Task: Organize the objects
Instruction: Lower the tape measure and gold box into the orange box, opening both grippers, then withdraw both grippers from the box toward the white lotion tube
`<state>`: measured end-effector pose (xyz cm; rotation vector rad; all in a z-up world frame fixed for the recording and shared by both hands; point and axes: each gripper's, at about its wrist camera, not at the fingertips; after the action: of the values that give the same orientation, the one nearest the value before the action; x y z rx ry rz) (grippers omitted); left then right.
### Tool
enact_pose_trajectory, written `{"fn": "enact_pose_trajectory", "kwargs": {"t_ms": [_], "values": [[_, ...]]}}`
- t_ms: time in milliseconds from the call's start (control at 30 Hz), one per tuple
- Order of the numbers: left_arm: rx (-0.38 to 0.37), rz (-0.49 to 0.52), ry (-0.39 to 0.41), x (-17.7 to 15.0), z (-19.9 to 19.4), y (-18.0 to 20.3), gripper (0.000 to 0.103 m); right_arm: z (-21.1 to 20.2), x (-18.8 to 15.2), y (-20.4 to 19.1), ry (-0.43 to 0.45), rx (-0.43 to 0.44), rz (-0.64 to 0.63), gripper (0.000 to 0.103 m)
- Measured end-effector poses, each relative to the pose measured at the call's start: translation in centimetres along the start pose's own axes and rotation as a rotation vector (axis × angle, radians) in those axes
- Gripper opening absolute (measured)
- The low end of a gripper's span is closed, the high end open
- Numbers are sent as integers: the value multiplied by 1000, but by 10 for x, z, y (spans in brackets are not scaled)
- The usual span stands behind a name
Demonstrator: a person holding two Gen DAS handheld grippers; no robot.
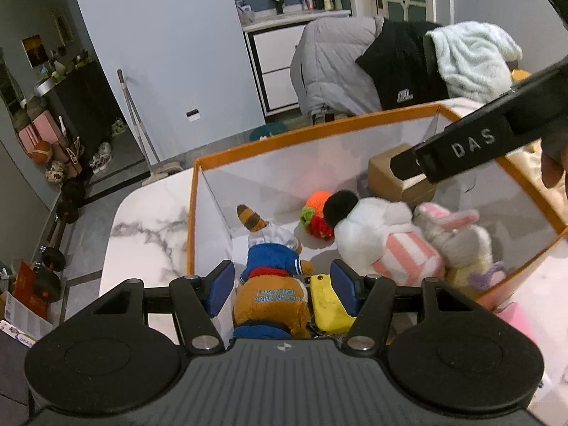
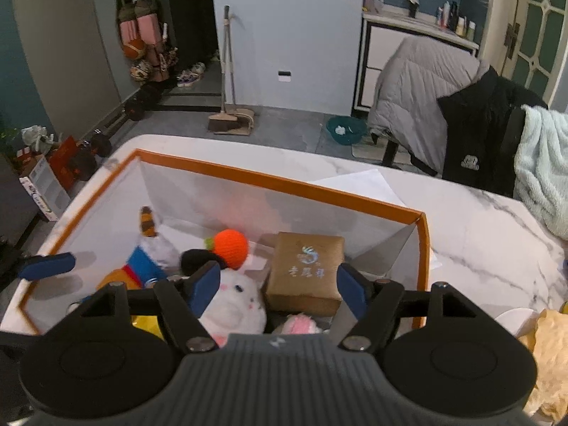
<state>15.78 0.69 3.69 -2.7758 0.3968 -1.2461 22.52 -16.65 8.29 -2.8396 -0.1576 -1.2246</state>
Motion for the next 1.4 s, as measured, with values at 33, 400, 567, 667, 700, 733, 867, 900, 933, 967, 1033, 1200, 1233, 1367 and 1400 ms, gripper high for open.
{"fn": "enact_pose_trajectory", "kwargs": {"t_ms": [33,400,567,667,700,733,867,900,933,967,1033,1200,1233,1367,1400], "values": [[-3,-3,8,0,-5,0,71,-7,0,-1,6,5,-3,74],[-49,-32,79,-7,-55,1,75,-73,-26,-16,38,51,-26,74],[-86,-49,92,-18,-68,6,75,-99,-45,-26,37,71,-55,75],[-110,-67,103,-23,-75,6,75,-115,-57,-30,44,87,-66,76],[-116,-72,106,-25,-77,6,76,-120,-61,-29,46,92,-65,76],[-120,-74,108,-27,-78,7,78,-126,-66,-29,47,97,-63,77],[-118,-40,106,-36,-79,18,78,-137,-87,-25,30,106,-72,77],[-123,-28,106,-39,-79,21,78,-138,-93,-23,20,110,-80,78],[-128,-12,103,-42,-79,25,78,-139,-98,-21,11,112,-86,78],[-130,5,99,-45,-78,29,78,-139,-103,-19,4,109,-87,78],[-135,25,96,-52,-78,36,78,-137,-114,-12,-11,106,-80,78],[-160,47,70,-75,-73,53,78,-120,-140,2,-74,109,-55,78],[-164,53,65,-80,-71,57,78,-116,-145,4,-91,113,-54,78],[-206,19,41,-97,-62,67,78,-101,-165,8,-160,142,-60,77],[-221,3,31,-102,-58,69,78,-98,-170,9,-174,147,-66,77]]}}
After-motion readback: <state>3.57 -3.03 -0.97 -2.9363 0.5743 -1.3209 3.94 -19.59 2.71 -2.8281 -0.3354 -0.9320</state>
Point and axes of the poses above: each gripper's, at about its wrist camera, not at the fingertips, and z roughly the way its jaws point, y to its right, x to its top, and after that the axes turned 4 degrees about y, right-handed
